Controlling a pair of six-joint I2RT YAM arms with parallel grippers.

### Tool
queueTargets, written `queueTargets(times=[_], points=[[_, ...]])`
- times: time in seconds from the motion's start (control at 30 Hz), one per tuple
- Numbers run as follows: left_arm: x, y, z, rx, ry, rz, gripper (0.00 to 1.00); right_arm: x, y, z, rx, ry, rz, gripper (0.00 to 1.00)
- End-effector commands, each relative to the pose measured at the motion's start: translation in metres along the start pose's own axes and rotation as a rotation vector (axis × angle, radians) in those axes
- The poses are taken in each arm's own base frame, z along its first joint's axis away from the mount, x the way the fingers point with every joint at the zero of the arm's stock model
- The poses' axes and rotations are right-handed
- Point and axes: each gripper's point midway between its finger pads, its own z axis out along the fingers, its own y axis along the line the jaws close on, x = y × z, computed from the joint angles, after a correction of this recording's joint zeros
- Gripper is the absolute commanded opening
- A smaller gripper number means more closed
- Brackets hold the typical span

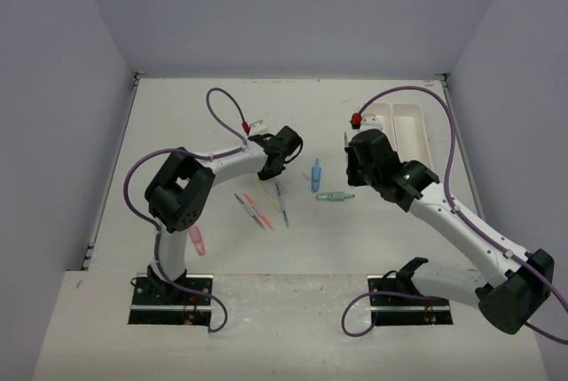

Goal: Sort the stationery into containers
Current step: Close the pen cap on the pen.

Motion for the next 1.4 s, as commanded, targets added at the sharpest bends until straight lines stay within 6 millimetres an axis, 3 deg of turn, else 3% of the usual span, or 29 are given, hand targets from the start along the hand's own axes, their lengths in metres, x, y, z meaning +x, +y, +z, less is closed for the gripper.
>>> queueTargets(times=[0.0,0.2,0.5,0.57,0.7,0.87,1.0,1.07,1.1,1.2,1.33,1.37], points=[[-0.001,0.000,0.006,-0.014,-0.028,-0.032,0.21,-0.010,0.003,-0.002,-0.024,-0.041,-0.003,0.00],[0.005,0.003,0.011,-0.020,-0.018,-0.027,0.21,-0.010,0.004,0.000,-0.026,-0.035,-0.007,0.00],[0.015,0.007,0.019,-0.024,0.002,-0.024,0.13,-0.011,0.006,-0.002,-0.035,-0.038,-0.005,0.00],[0.013,0.007,0.019,-0.024,-0.003,-0.027,0.00,-0.011,0.008,-0.003,-0.049,-0.039,-0.004,0.00],[-0.006,0.006,0.005,-0.010,-0.050,-0.047,0.00,-0.012,0.023,-0.008,-0.142,-0.045,0.003,0.00],[-0.072,-0.009,-0.070,0.172,-0.209,-0.088,0.00,-0.004,0.066,-0.033,-0.451,-0.091,0.066,0.00],[-0.104,-0.037,-0.158,0.626,-0.318,-0.056,0.00,0.003,0.108,-0.077,-0.818,-0.164,0.132,0.00],[-0.109,-0.044,-0.212,0.918,-0.383,-0.071,0.00,0.008,0.125,-0.105,-1.006,-0.180,0.144,0.00],[-0.109,-0.041,-0.244,1.072,-0.424,-0.085,0.00,0.009,0.130,-0.114,-1.070,-0.194,0.146,0.00],[-0.106,-0.023,-0.306,1.371,-0.509,-0.119,0.00,0.012,0.144,-0.139,-1.214,-0.202,0.152,0.00],[-0.100,-0.009,-0.354,1.612,-0.563,-0.125,0.00,0.007,0.164,-0.155,-1.253,-0.212,0.130,0.00],[-0.095,-0.009,-0.354,1.626,-0.545,-0.112,0.00,0.008,0.168,-0.157,-1.257,-0.205,0.120,0.00]])
